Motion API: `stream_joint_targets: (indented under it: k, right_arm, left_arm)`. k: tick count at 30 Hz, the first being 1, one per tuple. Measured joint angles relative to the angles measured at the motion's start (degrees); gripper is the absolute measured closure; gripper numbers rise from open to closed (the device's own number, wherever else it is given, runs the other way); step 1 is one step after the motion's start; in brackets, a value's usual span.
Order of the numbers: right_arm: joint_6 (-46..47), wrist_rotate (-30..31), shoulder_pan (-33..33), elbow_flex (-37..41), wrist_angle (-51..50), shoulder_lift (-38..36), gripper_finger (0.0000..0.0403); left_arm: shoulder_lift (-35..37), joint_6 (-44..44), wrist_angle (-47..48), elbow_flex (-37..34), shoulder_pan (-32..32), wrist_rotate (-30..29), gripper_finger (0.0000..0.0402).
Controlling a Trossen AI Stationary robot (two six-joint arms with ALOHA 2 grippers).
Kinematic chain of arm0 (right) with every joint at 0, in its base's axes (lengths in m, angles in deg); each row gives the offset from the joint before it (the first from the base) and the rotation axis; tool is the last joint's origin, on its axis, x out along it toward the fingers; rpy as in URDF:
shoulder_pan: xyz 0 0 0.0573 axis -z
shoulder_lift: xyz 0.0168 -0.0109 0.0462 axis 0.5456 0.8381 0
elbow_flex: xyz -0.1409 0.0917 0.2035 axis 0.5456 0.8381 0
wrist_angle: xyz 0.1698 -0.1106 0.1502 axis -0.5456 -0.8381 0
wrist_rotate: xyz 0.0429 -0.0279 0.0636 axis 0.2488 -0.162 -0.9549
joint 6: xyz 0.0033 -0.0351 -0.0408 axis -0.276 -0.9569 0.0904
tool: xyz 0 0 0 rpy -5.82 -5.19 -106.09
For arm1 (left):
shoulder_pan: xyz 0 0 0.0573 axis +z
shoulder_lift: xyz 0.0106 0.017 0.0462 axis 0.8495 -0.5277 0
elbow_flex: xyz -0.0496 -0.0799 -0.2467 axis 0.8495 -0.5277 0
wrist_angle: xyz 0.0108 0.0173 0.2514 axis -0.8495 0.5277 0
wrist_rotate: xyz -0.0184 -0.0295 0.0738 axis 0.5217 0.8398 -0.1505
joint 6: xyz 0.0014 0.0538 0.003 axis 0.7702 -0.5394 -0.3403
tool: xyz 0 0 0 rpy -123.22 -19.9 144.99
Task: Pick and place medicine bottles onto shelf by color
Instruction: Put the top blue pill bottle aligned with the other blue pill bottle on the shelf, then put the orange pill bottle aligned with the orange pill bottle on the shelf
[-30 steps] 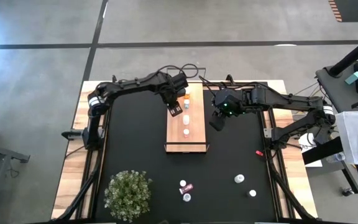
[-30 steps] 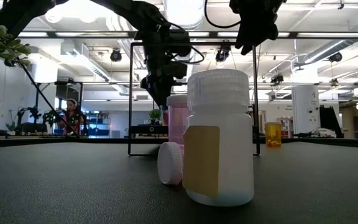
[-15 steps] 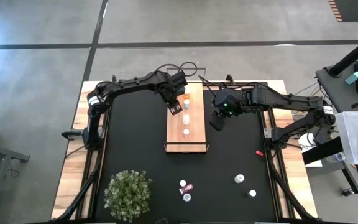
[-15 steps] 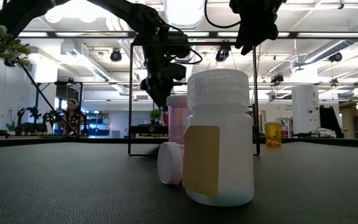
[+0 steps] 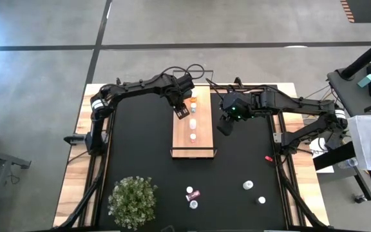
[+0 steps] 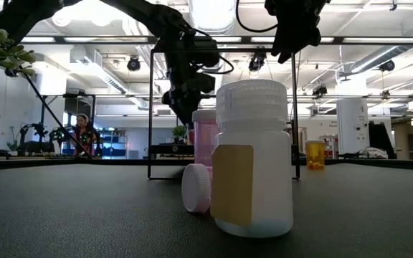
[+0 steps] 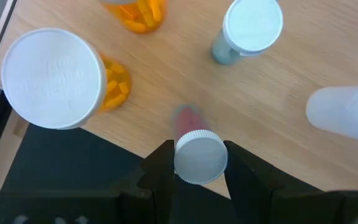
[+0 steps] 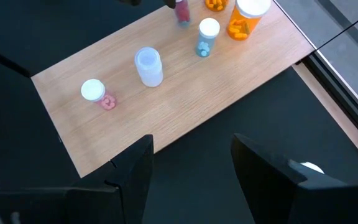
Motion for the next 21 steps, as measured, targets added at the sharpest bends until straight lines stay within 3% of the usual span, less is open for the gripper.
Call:
stream_joint_targets:
  k: [5,21]
  right_arm:
    - [0.0,0.0,0.0,0.0,0.0,0.0,0.0197]
    - [0.0,0.0,0.0,0.0,0.0,0.0,0.0197]
  left_arm:
    - [0.0,0.2,0.0,-0.1,0.0,0.0,0.0288]
    - [0.6,1.5,-0.9,0.6,0.0,0.6,0.0205]
